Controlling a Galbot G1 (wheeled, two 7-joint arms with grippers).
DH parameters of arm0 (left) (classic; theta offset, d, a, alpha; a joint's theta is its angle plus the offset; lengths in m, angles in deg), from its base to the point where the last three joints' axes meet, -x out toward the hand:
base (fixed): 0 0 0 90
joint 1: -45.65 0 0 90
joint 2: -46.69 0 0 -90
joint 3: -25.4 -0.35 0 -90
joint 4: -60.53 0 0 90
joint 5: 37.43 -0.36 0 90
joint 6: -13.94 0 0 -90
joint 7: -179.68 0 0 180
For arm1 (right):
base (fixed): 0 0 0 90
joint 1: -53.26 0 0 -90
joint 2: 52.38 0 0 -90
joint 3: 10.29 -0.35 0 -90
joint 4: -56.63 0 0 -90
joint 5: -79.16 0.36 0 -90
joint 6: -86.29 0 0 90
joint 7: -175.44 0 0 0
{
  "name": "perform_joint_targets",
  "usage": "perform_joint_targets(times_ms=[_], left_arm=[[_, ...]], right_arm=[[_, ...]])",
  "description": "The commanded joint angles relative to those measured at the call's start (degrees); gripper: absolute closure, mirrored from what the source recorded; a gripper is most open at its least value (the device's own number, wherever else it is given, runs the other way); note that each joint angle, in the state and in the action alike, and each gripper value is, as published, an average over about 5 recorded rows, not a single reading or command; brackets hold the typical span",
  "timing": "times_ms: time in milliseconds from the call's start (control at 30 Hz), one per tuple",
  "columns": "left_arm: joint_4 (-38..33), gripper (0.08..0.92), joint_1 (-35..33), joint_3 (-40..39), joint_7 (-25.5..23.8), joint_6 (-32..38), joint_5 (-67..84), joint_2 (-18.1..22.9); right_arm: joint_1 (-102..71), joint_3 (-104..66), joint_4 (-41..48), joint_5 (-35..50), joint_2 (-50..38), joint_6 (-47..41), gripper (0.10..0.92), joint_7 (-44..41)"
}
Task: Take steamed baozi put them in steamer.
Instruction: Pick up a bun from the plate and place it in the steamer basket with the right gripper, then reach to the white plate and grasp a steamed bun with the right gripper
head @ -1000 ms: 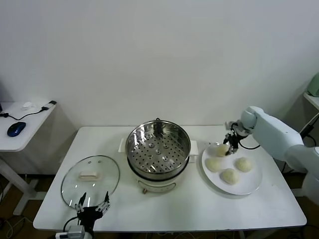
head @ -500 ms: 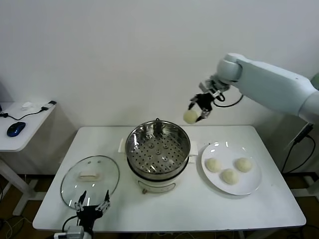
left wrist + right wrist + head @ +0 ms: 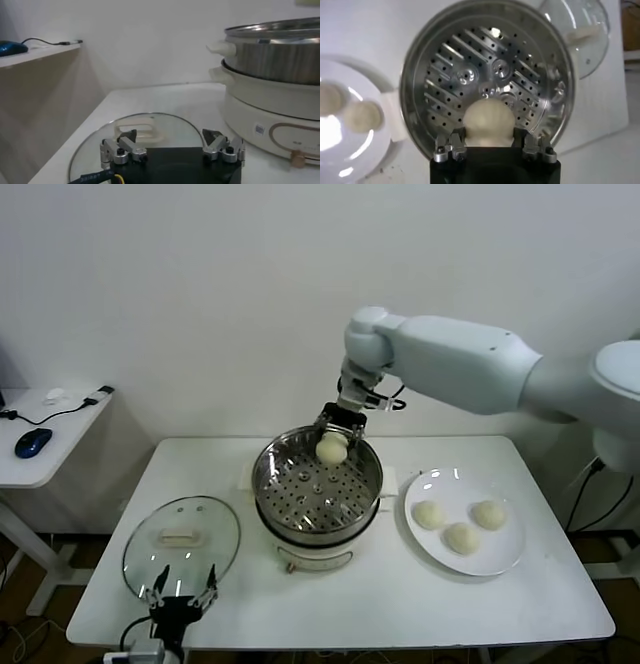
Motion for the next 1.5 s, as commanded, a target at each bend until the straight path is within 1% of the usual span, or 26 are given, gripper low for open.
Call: perform_joint_targets(times_ms=[33, 267, 533, 600, 767, 833, 900, 967, 1033, 1100, 1133, 1200, 1367, 1500], left_arm=[[0.4, 0.177, 0.1, -0.1, 0.1, 0.4, -0.1, -0.1], [1.0, 0.177, 0.4, 0.0, 0.2, 0.8, 0.0, -0.1], [1.1, 0.177, 0.4, -0.1, 0.3, 1.0, 0.0, -0.1], [1.1, 0.177, 0.4, -0.1, 0.3, 1.0, 0.0, -0.1], [0.5, 0.177, 0.1, -0.1, 0.3, 1.1, 0.0, 0.1], [0.1, 0.177, -0.1, -0.2, 0.2, 1.1, 0.0, 0.2], [-0.4, 0.177, -0.2, -0.2, 0.2, 1.1, 0.0, 0.3], [-0.7, 0.177, -0.3, -0.3, 0.1, 1.0, 0.0, 0.5], [-1.0, 0.177, -0.5, -0.3, 0.1, 1.0, 0.0, 0.5], [-1.3, 0.177, -0.7, -0.4, 0.1, 1.1, 0.0, 0.5], [-1.4, 0.177, -0.8, -0.4, 0.2, 1.2, 0.0, 0.5], [-1.5, 0.177, -0.8, -0.3, 0.2, 1.2, 0.1, 0.4], [-1.3, 0.177, -0.6, -0.4, 0.3, 1.5, 0.2, 0.5], [-1.1, 0.177, -0.5, -0.2, 0.5, 1.6, 0.3, 0.7]], right_arm=[[-8.8, -6.8, 12.1, -13.6, 5.5, 6.5, 0.389, 3.4], [-11.3, -9.3, 16.3, -14.5, 7.6, 6.3, 0.389, 4.4], [-11.6, -8.5, 16.7, -12.3, 8.2, 5.8, 0.386, 4.2], [-11.3, -8.1, 16.3, -11.2, 8.1, 5.7, 0.359, 4.4], [-7.4, -5.3, 12.7, -4.4, 5.9, 4.6, 0.243, 2.4], [-4.2, -3.8, 11.3, 1.1, 4.6, 4.3, 0.213, 1.8], [-0.1, -1.5, 9.4, 8.5, 3.0, 3.1, 0.205, 0.5], [5.3, 2.1, 7.0, 18.2, 0.9, 0.2, 0.204, -1.8], [11.3, 7.3, 4.3, 29.9, -2.1, -5.0, 0.203, -4.3], [16.7, 13.4, 1.0, 40.3, -6.4, -12.7, 0.203, -6.1], [18.9, 16.2, -0.9, 43.8, -9.1, -16.9, 0.202, -6.5], [21.6, 21.0, -4.9, 46.1, -14.9, -23.7, 0.202, -5.8], [22.2, 29.9, -14.8, 42.3, -27.9, -36.3, 0.203, 1.2], [17.5, 30.9, -22.5, 42.5, -35.6, -46.0, 0.202, 6.6]])
